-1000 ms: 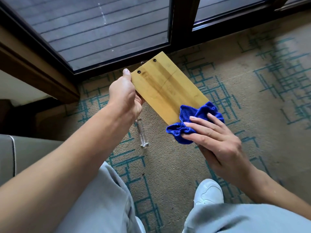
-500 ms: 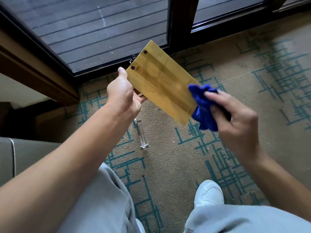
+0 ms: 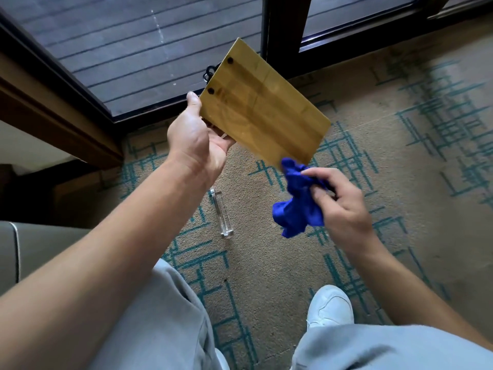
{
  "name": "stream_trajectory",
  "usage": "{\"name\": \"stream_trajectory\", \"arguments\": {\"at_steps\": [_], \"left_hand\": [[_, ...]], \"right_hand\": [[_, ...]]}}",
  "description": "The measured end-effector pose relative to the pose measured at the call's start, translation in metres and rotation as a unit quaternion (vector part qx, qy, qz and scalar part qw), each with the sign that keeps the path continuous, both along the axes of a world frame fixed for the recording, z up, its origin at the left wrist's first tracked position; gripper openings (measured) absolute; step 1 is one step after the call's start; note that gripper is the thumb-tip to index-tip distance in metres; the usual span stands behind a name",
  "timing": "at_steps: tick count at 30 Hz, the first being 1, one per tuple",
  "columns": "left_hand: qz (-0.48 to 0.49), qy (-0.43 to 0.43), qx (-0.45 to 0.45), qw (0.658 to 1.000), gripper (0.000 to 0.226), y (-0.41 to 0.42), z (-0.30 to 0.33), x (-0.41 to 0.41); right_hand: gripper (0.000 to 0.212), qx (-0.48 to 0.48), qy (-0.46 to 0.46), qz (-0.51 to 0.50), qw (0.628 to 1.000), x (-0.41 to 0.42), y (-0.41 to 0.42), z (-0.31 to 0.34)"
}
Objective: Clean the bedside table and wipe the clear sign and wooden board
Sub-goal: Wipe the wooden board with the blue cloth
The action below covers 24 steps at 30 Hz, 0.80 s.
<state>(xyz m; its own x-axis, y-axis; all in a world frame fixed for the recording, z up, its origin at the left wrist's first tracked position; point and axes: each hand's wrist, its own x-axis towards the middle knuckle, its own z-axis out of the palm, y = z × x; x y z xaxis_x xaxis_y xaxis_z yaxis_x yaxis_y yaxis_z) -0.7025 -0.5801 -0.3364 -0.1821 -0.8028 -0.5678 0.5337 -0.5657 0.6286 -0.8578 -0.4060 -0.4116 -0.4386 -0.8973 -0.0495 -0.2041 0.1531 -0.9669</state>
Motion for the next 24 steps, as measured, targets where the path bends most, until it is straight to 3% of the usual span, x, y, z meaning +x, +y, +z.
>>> {"name": "stream_trajectory", "arguments": {"at_steps": [3,6,8,14,17,20,24], "left_hand": [[-0.001,0.025,-0.004,1.000,0.050,0.000,0.000,0.001],[-0.015,0.043,-0.002,0.999,0.049,0.004,-0.001,-0.002],[-0.030,0.054,-0.008,0.998,0.044,0.009,-0.001,-0.005],[-0.175,0.088,-0.064,0.979,0.026,0.006,0.006,0.008],[-0.274,-0.014,-0.117,0.954,0.040,-0.008,0.012,0.025],[-0.361,-0.118,-0.175,0.908,0.029,-0.006,0.011,0.033],[-0.347,-0.102,-0.177,0.915,0.027,-0.001,0.011,0.030]], "right_hand": [[0.018,0.018,-0.224,-0.156,0.962,-0.016,-0.006,0.003],[0.022,0.018,-0.328,-0.161,0.931,-0.022,-0.014,0.008],[0.034,0.041,-0.315,-0.124,0.940,-0.017,-0.017,0.010],[0.031,0.031,-0.351,-0.102,0.930,-0.022,-0.012,0.014],[0.026,0.044,-0.349,-0.050,0.935,-0.043,-0.005,0.015],[0.020,0.067,-0.309,-0.005,0.949,-0.065,-0.001,0.017],[0.027,0.105,-0.175,-0.049,0.978,-0.074,-0.006,0.023]]}}
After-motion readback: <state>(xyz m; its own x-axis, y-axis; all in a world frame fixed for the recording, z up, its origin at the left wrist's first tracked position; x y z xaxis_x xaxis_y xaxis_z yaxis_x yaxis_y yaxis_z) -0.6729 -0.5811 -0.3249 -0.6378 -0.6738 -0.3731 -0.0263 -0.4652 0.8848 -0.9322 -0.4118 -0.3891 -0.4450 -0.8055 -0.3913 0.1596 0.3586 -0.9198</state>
